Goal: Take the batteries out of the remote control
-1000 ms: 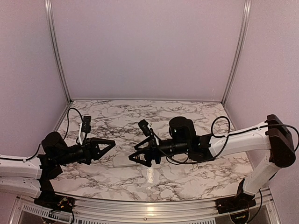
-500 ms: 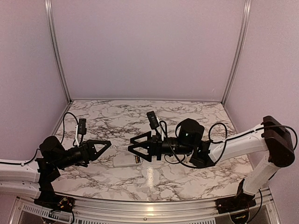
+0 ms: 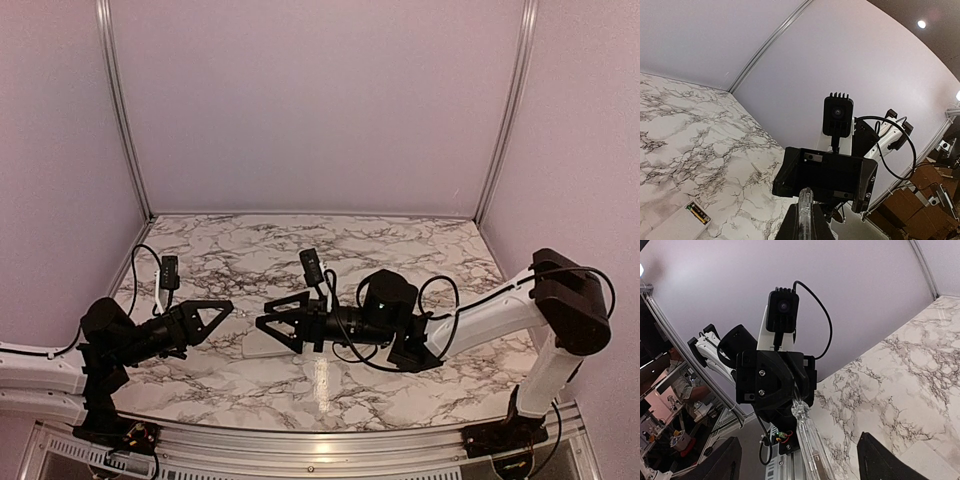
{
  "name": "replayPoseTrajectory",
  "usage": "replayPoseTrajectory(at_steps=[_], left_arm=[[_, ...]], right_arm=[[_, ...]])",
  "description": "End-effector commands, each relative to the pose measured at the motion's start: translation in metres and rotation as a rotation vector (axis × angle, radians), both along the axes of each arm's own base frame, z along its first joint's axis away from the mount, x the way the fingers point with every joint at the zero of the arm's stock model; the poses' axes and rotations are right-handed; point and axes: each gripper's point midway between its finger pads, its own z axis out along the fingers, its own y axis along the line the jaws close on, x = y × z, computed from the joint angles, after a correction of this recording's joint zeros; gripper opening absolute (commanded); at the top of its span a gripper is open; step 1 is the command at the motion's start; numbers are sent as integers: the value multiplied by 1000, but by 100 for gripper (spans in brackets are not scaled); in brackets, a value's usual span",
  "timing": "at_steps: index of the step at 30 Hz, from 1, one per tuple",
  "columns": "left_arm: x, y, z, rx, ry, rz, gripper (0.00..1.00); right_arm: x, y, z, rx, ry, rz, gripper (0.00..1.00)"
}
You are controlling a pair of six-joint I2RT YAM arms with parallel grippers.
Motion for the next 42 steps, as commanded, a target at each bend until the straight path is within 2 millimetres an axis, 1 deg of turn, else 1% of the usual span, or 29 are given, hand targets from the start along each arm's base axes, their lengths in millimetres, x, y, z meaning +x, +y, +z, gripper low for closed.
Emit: replayPoseTrajectory(at_steps=[1,4,11,16,18,21,26,29,33,42], left_arm=[[-3,2,9,-53,-15,-7,0],[-3,2,9,-55,-13,-7,0],[-2,1,8,-63,-3,-13,0],[-2,-2,7,-55,-1,-23,0],[-2,-3,7,-56,-2,-26,0],[-3,-4,7,-55,-5,-30,0],[-3,-4,8,-57,-6,-34,0],[-4,-4,8,-59,-7,-35,0],[-5,-3,9,-62,-12,-40,0],[-3,-4,8,-56,-9,-34,0]], right_arm=[[-2,7,31,119,-28,-24,78],[-1,6,32,141,-23,-33,76],[-7,22,29,111,-12,40,72],[-12,24,30,122,-35,54,68],[-12,26,28,111,-36,59,64],[-12,29,26,96,-30,63,55],[-13,33,20,75,-28,66,50],[-13,37,19,64,-28,67,42],[-12,38,16,51,-24,60,37],[-14,39,17,45,-22,70,19]])
